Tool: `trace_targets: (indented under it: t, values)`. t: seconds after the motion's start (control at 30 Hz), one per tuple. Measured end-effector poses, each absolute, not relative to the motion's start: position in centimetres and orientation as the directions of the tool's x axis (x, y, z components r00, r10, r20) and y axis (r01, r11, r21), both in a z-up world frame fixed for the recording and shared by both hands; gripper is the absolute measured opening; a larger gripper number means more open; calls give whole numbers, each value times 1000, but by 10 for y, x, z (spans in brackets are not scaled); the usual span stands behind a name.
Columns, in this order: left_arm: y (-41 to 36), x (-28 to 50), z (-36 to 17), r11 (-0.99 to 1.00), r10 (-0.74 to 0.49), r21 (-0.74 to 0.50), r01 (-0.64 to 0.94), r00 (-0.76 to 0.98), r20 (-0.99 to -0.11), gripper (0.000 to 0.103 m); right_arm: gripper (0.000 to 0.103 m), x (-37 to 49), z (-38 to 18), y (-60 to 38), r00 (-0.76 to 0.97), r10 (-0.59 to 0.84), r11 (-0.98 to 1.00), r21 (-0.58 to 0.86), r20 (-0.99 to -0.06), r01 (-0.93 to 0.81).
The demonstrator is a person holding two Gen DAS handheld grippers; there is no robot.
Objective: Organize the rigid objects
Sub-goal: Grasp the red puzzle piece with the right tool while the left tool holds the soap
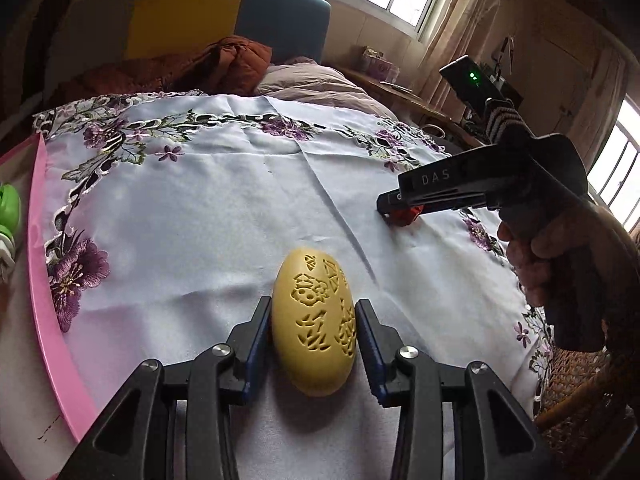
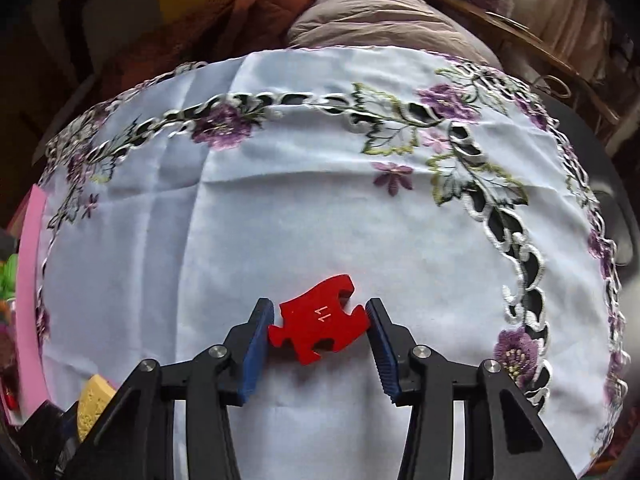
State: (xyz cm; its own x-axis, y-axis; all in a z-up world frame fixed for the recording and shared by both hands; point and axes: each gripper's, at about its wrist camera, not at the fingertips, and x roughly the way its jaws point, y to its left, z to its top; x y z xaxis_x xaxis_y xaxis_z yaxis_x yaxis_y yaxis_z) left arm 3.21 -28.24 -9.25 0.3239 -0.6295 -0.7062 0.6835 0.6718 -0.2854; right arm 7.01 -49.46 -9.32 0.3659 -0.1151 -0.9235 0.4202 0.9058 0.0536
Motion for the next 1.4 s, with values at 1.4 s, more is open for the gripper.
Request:
trace_targets:
  t: [1.4]
  values:
    - [-271, 19, -57, 706, -520, -126, 697, 391, -759, 44, 55, 73, -99, -474, 368, -115, 950, 6, -923, 313]
